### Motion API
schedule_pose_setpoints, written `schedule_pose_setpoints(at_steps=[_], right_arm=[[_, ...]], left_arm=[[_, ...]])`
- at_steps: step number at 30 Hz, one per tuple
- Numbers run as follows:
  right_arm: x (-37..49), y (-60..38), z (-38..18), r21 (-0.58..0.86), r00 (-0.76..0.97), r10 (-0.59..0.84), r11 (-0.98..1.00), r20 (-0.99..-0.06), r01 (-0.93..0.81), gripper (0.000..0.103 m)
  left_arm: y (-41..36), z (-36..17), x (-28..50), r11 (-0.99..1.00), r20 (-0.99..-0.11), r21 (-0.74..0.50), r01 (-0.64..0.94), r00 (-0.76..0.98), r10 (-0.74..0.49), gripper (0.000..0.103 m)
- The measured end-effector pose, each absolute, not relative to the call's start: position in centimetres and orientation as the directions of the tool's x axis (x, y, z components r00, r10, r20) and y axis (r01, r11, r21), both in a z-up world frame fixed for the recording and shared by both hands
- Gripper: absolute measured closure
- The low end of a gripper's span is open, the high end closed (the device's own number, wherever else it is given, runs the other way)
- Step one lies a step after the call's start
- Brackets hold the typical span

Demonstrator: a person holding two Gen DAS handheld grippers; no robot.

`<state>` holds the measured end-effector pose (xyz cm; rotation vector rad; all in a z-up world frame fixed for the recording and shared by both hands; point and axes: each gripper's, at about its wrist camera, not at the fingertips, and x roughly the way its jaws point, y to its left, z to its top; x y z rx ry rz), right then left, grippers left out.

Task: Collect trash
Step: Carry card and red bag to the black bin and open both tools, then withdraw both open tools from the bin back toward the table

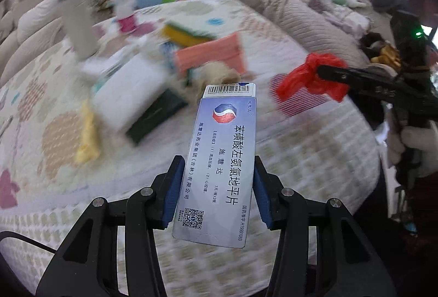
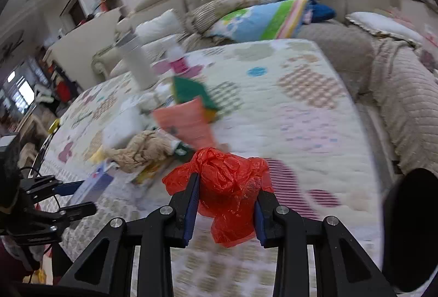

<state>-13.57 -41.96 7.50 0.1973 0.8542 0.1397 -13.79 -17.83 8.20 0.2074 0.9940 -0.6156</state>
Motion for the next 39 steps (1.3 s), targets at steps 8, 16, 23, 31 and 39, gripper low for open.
schedule_pose_setpoints(at_steps=[8, 16, 23, 31, 39], right_arm=[[-16.9, -49.9, 8.2, 0.199, 0.676, 0.068, 0.973, -0.734, 0.118, 0.070], [-20.6, -58.0, 7.9, 0.163, 0.662, -0.089, 0.937, -0.744, 0.309, 0.070], [-22.1, -63.2, 6.1, 0.123, 0.601, -0.189, 0.890, -0.777, 0.438, 0.070], [-23.2, -66.0, 4.6, 0.112, 0.561, -0.221, 0.860, -0.798, 0.497, 0.060], [-23.3, -66.3, 4.0, 0.141, 0.554, -0.197, 0.850, -0.809, 0.508, 0.035]], left_arm=[[-27.4, 9.5, -14.4, 0.709, -0.817, -0.150, 0.689, 0.317, -0.481, 0.057], [-37.3, 9.1, -14.6, 0.624, -0.812, -0.210, 0.753, 0.221, -0.540, 0.057], [-44.4, 8.1, -14.3, 0.589, -0.804, -0.245, 0.770, 0.179, -0.568, 0.056], [-48.7, 7.8, -13.2, 0.522, -0.747, -0.388, 0.760, 0.072, -0.660, 0.047], [-47.7, 8.2, -12.7, 0.547, -0.745, -0.403, 0.734, 0.084, -0.662, 0.042]])
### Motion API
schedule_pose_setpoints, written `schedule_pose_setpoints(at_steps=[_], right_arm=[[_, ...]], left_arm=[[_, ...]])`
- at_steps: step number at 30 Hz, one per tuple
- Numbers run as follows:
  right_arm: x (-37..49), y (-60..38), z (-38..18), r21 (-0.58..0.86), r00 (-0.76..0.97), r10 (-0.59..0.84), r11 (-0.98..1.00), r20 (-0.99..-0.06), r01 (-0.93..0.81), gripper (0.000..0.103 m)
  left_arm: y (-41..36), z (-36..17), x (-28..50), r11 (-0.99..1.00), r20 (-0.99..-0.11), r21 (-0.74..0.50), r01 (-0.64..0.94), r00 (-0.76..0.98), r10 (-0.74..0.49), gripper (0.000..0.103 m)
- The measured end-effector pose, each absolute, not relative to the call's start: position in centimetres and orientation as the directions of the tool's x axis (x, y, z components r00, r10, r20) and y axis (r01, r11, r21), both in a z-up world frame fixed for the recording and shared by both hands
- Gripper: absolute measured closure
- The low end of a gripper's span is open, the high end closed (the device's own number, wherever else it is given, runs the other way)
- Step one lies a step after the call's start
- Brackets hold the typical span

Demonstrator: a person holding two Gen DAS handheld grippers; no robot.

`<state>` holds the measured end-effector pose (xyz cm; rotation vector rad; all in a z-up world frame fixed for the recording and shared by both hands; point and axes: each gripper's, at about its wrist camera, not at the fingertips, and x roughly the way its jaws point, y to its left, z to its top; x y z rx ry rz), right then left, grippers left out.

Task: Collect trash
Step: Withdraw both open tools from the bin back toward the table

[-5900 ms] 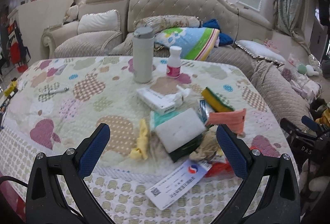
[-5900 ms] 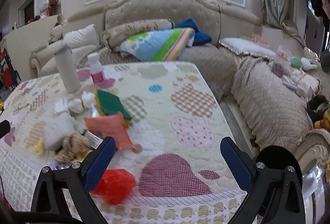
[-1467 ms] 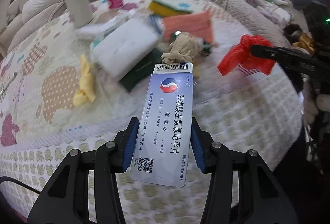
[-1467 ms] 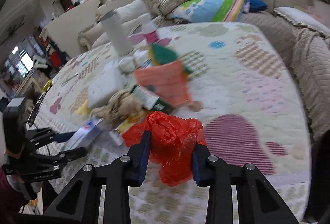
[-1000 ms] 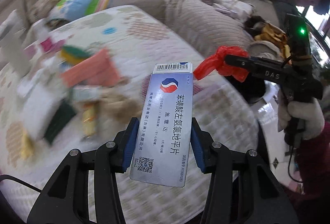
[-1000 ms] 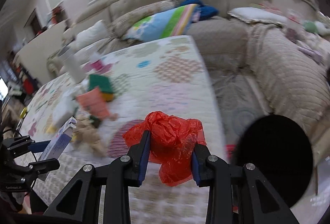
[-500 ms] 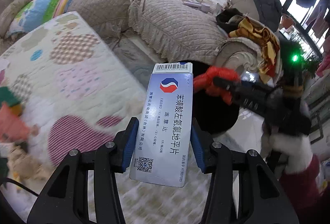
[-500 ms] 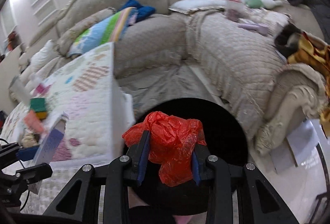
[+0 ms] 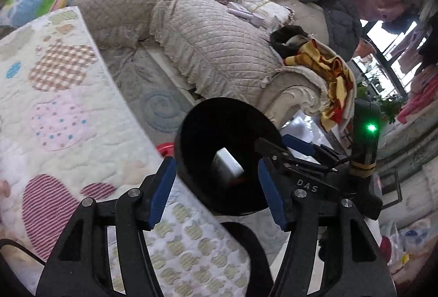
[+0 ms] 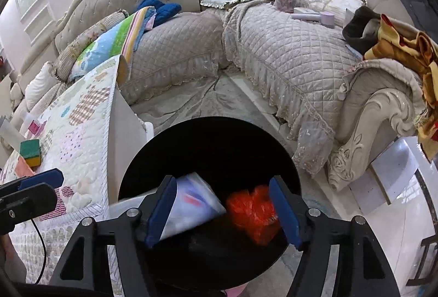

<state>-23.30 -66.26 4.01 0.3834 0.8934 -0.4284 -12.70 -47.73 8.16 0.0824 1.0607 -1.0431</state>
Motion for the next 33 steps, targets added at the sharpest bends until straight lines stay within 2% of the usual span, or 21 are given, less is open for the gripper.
schedule_pose_setpoints(at_steps=[8, 15, 33], right_arm=[[-21.9, -63.2, 4.6, 0.149, 0.581, -0.164, 0.879, -0.797, 0.453, 0.035], [-19.8, -59.3, 5.7, 0.146, 0.604, -0.126, 0.913, -0.787, 0.381, 0.035], [-14.1, -46.9, 5.8, 0.155, 0.603, 0.048, 0.980, -0.796, 0.126, 0.035]], left_arm=[[-43.9, 8.5, -12.2, 0.656, -0.775, -0.275, 0.703, 0.242, -0.584, 0.042], [-39.6, 8.6, -11.5, 0.732, -0.775, -0.211, 0.648, 0.345, -0.529, 0.042], [-24.2, 8.0, -9.8, 0.875, -0.801, -0.181, 0.450, 0.448, -0.396, 0.042]])
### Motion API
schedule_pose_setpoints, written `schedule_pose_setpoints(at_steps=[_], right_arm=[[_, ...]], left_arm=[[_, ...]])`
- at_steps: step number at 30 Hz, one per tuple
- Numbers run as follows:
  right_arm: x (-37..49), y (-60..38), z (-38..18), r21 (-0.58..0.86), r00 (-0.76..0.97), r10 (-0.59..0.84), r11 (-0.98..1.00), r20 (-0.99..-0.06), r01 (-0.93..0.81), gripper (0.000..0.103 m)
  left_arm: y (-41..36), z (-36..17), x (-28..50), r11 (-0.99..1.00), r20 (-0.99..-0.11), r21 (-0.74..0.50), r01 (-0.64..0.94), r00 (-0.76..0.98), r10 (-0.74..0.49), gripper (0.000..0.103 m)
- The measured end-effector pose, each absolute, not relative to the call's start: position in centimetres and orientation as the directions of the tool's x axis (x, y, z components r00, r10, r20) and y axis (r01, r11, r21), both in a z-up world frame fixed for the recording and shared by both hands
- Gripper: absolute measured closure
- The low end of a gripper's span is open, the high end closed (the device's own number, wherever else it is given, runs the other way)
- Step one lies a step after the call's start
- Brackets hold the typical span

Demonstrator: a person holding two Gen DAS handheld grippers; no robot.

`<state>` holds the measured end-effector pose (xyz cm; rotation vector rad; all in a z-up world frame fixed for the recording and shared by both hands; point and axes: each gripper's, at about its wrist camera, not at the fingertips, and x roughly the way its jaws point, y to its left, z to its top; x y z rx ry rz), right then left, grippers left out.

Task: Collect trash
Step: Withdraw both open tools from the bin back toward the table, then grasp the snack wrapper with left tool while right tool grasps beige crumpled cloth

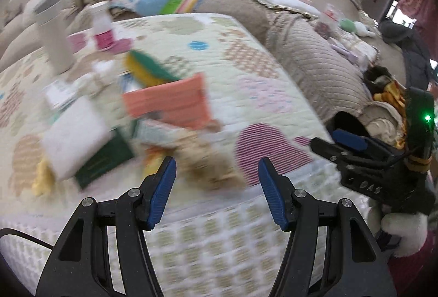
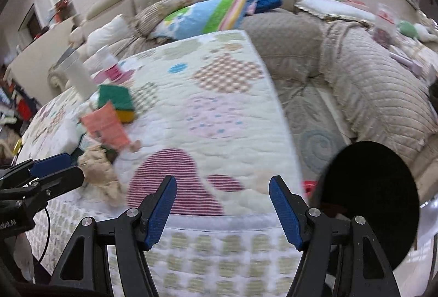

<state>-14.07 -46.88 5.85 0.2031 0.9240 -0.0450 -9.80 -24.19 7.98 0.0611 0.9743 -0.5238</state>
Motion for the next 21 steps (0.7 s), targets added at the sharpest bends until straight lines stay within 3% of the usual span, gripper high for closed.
schedule_pose_setpoints(at_steps=[10, 20, 21], right_arm=[[-12.0, -41.8, 5.0, 0.156, 0.569, 0.119, 0.988, -0.813, 0.017, 0.035], [-11.1, -38.9, 4.9, 0.188, 0.549, 0.190, 0.980, -0.814, -0.059, 0.035], [-10.9, -38.7, 4.9, 0.190, 0.546, 0.193, 0.980, -0.815, -0.063, 0.035]], left_arm=[[-18.4, 4.0, -8.1, 0.932, -0.853, -0.147, 0.330, 0.435, -0.288, 0.042], [-20.1, 2.5, -6.3, 0.922, -0.850, -0.154, 0.355, 0.428, -0.307, 0.043], [-20.2, 2.5, -6.3, 0.918, -0.847, -0.157, 0.364, 0.429, -0.315, 0.048]])
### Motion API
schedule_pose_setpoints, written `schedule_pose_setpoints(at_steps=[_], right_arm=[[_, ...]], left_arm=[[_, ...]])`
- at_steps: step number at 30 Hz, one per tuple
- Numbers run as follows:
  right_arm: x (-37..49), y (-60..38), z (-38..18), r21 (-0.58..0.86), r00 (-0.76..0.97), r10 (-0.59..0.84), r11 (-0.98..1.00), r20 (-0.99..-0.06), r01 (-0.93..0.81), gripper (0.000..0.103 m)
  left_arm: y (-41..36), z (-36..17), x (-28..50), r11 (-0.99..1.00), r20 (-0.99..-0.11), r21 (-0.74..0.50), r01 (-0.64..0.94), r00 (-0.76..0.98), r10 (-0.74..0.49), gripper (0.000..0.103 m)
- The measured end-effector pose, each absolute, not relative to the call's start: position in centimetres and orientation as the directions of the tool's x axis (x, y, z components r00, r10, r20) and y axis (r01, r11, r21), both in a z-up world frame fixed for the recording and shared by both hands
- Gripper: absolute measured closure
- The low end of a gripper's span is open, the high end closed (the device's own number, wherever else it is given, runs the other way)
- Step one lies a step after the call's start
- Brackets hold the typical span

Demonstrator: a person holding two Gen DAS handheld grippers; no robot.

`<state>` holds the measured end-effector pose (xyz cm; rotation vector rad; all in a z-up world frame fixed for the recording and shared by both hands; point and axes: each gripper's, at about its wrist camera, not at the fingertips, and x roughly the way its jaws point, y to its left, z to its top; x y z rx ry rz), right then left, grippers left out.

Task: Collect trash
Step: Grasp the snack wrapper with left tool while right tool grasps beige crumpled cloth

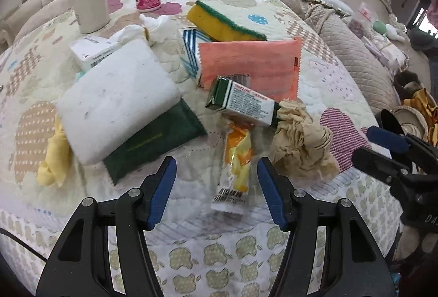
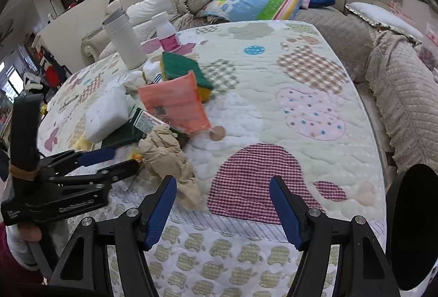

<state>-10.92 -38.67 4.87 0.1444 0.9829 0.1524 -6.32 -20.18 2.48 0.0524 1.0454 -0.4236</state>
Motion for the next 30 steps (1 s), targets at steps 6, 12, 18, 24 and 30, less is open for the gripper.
schedule_pose_setpoints(at_steps=[6, 12, 18, 24, 30], right_arm=[[-10.5, -37.9, 4.6, 0.201, 0.535, 0.213, 0.976, -0.817, -0.083, 0.035], [-10.1, -36.7, 4.4, 0.210, 0.526, 0.238, 0.971, -0.817, -0.114, 0.035], [-9.3, -35.2, 3.8, 0.219, 0.511, 0.262, 0.965, -0.818, -0.144, 0.035], [-7.8, -33.8, 3.0, 0.243, 0.517, 0.297, 0.955, -0.803, -0.172, 0.035], [-7.2, -33.3, 2.2, 0.267, 0.502, 0.321, 0.947, -0.803, -0.179, 0.063]], left_arm=[[-20.0, 2.3, -6.1, 0.904, -0.851, -0.201, 0.377, 0.390, -0.352, 0.085], [-18.5, 3.0, -6.7, 0.898, -0.845, -0.258, 0.356, 0.368, -0.388, 0.088], [-17.4, 3.1, -7.9, 0.913, -0.854, -0.222, 0.342, 0.383, -0.351, 0.088], [-16.3, 2.7, -8.1, 0.923, -0.858, -0.222, 0.316, 0.386, -0.338, 0.088], [-16.0, 2.7, -8.5, 0.923, -0.859, -0.219, 0.315, 0.386, -0.336, 0.088]])
